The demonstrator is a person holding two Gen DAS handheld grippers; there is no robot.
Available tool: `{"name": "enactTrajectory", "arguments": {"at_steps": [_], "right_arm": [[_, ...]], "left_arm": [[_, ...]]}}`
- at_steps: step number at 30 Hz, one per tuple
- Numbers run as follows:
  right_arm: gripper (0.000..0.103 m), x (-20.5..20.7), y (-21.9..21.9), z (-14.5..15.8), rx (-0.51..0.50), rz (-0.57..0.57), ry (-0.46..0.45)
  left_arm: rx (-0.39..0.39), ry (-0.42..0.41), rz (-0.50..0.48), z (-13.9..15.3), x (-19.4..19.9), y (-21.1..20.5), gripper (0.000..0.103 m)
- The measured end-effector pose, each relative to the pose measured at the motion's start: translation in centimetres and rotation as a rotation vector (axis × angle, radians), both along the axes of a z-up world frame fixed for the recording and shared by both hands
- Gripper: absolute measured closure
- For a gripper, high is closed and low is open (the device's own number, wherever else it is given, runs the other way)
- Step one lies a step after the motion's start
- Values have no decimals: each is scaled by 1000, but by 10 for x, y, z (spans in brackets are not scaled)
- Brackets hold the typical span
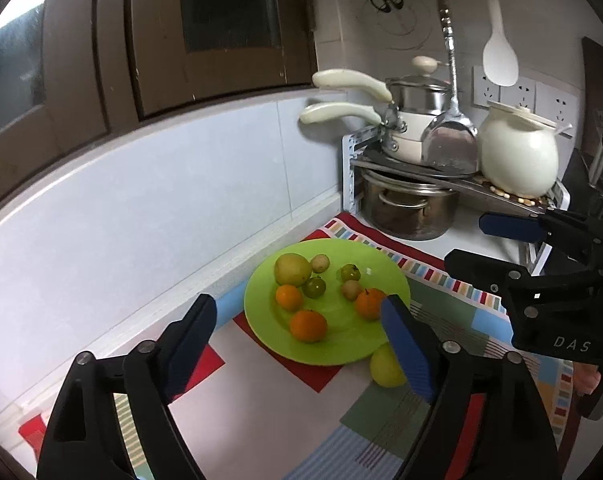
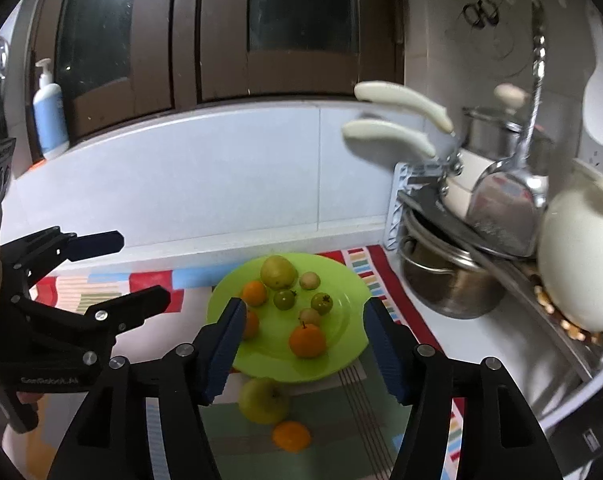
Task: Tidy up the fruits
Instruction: 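Withdraw both open tools toward the green apple and last orange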
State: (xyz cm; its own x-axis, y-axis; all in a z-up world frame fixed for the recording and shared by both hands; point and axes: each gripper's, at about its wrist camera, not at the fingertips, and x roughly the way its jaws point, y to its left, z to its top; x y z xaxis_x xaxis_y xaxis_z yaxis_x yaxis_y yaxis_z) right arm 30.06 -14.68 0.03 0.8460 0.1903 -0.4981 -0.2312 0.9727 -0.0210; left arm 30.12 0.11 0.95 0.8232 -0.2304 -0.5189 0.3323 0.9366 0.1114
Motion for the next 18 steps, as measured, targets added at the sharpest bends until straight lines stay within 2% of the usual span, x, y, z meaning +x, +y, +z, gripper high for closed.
{"name": "enactTrajectory", "arguments": {"at_steps": [9,18], "right_arm": [[41,-34,-2,-5,-16,15,2],[41,-37,0,-36,-27,71,94]], "left_arm": [[-14,-21,6,-5,-37,0,10],[-18,42,3,-33,-45,-5,6]]}}
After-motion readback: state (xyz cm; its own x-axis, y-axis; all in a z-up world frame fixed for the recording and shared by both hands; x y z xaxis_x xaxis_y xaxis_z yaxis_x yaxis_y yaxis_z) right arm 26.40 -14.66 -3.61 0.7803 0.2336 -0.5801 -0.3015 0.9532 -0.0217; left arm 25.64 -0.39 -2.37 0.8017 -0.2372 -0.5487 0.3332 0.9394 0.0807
